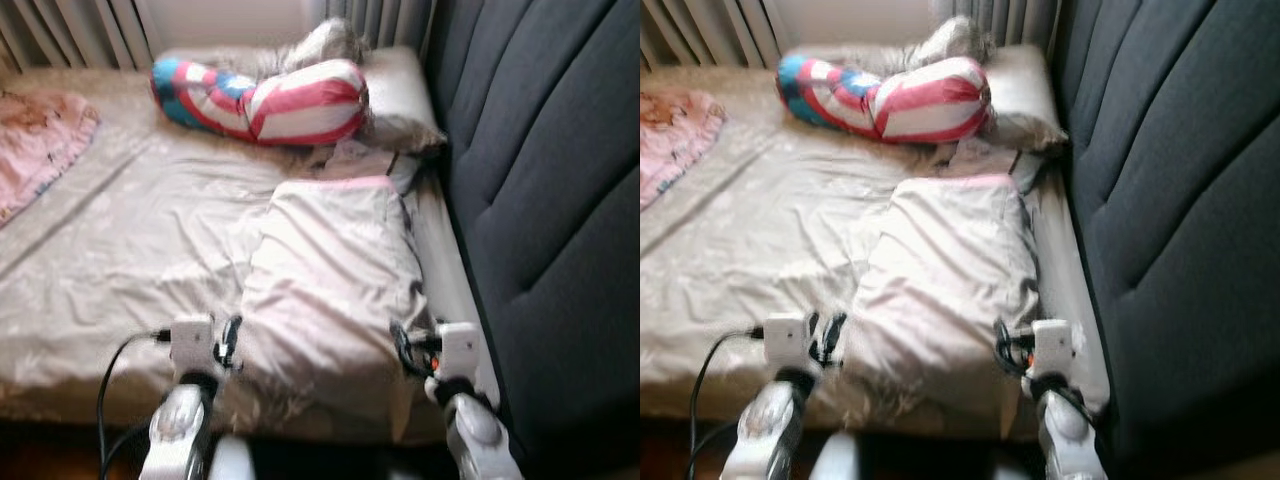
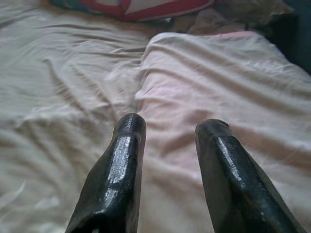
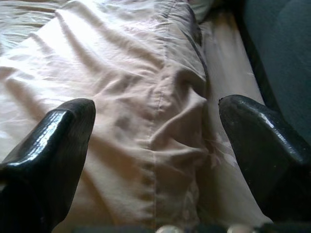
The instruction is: Clean up the room
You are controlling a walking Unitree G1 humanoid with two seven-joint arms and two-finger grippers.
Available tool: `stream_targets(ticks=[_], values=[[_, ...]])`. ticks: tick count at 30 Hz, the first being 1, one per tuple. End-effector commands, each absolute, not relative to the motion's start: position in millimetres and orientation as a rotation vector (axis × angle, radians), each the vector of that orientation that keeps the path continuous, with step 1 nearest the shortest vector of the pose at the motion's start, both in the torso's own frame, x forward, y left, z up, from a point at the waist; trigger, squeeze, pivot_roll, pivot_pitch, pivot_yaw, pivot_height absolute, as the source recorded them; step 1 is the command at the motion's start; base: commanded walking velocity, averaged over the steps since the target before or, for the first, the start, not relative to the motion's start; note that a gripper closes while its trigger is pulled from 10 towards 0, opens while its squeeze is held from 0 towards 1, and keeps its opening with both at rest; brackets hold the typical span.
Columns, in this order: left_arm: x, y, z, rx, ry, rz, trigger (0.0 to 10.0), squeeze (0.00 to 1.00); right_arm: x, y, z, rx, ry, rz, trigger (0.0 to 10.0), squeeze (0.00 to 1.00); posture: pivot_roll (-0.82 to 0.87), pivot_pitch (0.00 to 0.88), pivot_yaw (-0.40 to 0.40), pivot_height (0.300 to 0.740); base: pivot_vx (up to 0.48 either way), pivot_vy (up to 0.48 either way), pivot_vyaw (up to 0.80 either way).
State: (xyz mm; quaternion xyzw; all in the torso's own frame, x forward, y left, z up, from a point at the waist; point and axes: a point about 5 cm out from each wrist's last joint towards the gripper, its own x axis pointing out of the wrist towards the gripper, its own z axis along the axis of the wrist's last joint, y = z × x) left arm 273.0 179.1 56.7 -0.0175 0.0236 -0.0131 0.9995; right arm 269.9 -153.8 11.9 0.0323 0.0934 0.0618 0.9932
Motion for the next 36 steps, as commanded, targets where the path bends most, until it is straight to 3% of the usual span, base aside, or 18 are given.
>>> stream_targets(ticks=[1, 10, 13, 36], values=[[273.5, 178.4, 58.3, -0.028, 0.044, -0.035, 10.0, 0.00, 269.3, -155.2, 11.4, 0.075, 0.190, 0.117, 10.0, 0.00, -0.07, 0.091, -0.079, 0.655, 0.000, 0.000, 0.00], [273.9, 178.3, 58.1, -0.039, 0.047, -0.036, 10.0, 0.00, 268.7, -150.1, 14.2, 0.060, 0.162, 0.167, 10.0, 0.00, -0.07, 0.088, -0.079, 0.655, 0.000, 0.000, 0.14], [274.1, 178.3, 58.0, -0.039, 0.048, -0.038, 10.0, 0.00, 268.6, -149.1, 13.9, 0.061, 0.164, 0.169, 10.0, 0.00, -0.07, 0.084, -0.079, 0.655, 0.254, 0.000, 0.80], [275.6, 176.6, 58.8, -0.044, 0.047, -0.056, 10.0, 0.00, 270.1, -154.9, 14.3, 0.086, 0.166, 0.125, 10.0, 0.00, -0.07, 0.087, -0.077, 0.655, 0.298, 0.000, 0.00]])
